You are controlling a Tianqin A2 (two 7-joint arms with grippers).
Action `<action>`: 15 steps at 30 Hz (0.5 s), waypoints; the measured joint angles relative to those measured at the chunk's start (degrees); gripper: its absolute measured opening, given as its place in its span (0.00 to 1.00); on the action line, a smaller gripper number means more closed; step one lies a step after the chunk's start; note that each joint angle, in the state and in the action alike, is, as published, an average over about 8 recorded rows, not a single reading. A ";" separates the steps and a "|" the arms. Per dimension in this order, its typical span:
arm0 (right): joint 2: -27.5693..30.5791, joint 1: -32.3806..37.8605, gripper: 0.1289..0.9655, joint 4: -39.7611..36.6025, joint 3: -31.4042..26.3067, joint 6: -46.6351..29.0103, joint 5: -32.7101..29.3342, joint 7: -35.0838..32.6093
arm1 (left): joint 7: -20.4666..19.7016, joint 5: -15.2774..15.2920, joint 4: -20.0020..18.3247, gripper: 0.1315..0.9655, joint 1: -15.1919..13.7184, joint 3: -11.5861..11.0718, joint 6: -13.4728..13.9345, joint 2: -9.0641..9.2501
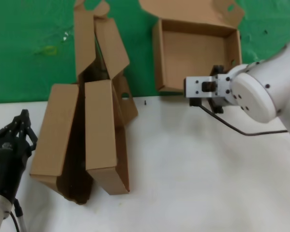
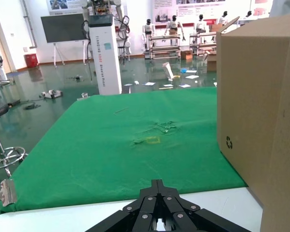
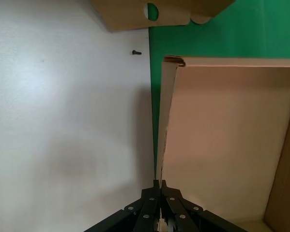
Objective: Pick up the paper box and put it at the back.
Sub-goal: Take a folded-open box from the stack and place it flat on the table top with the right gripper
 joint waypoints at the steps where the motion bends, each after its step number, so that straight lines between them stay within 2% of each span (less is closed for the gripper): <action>1: -0.53 0.19 0.02 -0.81 -0.09 0.44 -0.41 -0.20 | 0.00 0.00 0.00 0.01 0.00 0.00 0.00 0.00; 15: -4.16 1.33 0.06 -6.41 0.80 4.16 -4.03 -2.49 | 0.00 0.00 0.00 0.01 0.00 0.00 0.00 0.00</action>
